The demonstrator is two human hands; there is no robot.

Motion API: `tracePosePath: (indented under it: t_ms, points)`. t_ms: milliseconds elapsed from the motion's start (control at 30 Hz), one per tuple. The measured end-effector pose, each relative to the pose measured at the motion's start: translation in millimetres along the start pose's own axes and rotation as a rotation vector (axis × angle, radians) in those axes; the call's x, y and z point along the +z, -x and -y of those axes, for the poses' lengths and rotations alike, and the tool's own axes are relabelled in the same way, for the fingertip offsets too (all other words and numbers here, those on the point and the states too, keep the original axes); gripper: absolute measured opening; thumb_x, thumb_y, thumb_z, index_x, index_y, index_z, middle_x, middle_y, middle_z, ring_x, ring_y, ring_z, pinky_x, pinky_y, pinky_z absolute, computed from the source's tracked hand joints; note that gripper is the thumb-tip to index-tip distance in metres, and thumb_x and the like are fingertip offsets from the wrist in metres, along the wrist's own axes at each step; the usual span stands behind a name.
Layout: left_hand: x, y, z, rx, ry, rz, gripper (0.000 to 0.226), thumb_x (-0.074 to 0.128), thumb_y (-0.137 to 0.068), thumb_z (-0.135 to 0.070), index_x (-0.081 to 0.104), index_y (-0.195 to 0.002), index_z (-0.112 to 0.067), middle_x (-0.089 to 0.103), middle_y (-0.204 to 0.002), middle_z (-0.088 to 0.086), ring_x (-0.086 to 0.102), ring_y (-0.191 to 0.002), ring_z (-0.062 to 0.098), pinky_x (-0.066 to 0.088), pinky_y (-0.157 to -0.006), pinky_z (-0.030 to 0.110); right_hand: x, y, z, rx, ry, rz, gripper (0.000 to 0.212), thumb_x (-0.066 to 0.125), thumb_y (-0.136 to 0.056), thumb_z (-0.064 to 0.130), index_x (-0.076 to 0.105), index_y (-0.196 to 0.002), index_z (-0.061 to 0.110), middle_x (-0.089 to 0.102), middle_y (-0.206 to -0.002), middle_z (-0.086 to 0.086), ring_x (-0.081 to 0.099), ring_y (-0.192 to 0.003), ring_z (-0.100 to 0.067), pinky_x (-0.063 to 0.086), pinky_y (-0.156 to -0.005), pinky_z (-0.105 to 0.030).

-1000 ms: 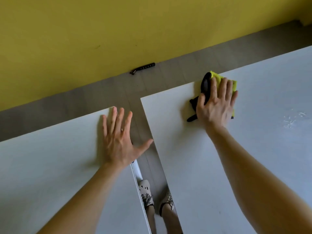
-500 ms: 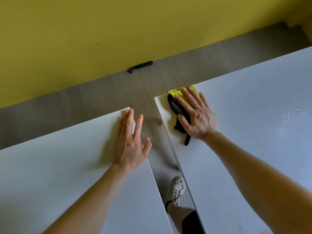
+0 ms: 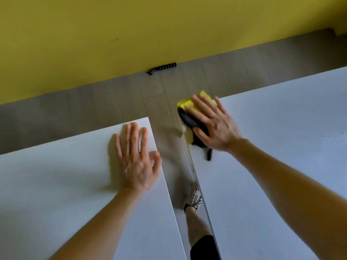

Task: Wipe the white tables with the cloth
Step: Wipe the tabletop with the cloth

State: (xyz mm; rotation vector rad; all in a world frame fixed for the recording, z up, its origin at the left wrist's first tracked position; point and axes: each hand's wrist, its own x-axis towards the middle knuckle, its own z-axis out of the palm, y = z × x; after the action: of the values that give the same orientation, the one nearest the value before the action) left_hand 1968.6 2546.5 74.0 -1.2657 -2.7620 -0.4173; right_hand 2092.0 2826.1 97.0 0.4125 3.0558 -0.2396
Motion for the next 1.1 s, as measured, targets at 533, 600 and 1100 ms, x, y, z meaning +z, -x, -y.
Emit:
tracePosePath:
  t_ms: [533, 600, 1100]
  points:
    - [-1, 1, 2, 0.005, -0.08, 0.044, 0.077, 0.056, -0.099, -0.036, 0.037, -0.166, -0.003, 0.022, -0.177, 0.021, 0.015, -0.166, 0.041, 0.017, -0.128, 0.07, 9, -2, 80, 0.245, -0.133, -0.077, 0.072, 0.046, -0.109, 0.05, 0.023, -0.174, 0.027, 0.013, -0.182, -0.008, 0.002, -0.17, -0.029, 0.004, -0.135, -0.058]
    - [-1, 1, 2, 0.006, -0.062, 0.04, 0.077, 0.058, -0.097, -0.034, 0.039, -0.164, -0.001, 0.024, -0.177, 0.022, 0.017, -0.166, 0.042, 0.017, -0.128, 0.071, 11, 65, 96, 0.22, -0.158, -0.07, 0.075, 0.051, -0.108, 0.045, 0.021, -0.174, 0.025, 0.009, -0.183, -0.007, -0.001, -0.17, -0.029, 0.007, -0.135, -0.061]
    - [-1, 0, 2, 0.014, -0.128, 0.125, 0.076, 0.053, -0.101, -0.036, 0.033, -0.166, -0.001, 0.019, -0.177, 0.024, 0.011, -0.167, 0.042, 0.014, -0.129, 0.071, 12, 128, 112, 0.161, -0.177, -0.07, 0.078, 0.054, -0.107, 0.046, 0.021, -0.174, 0.024, 0.009, -0.183, -0.006, -0.001, -0.17, -0.028, 0.009, -0.135, -0.062]
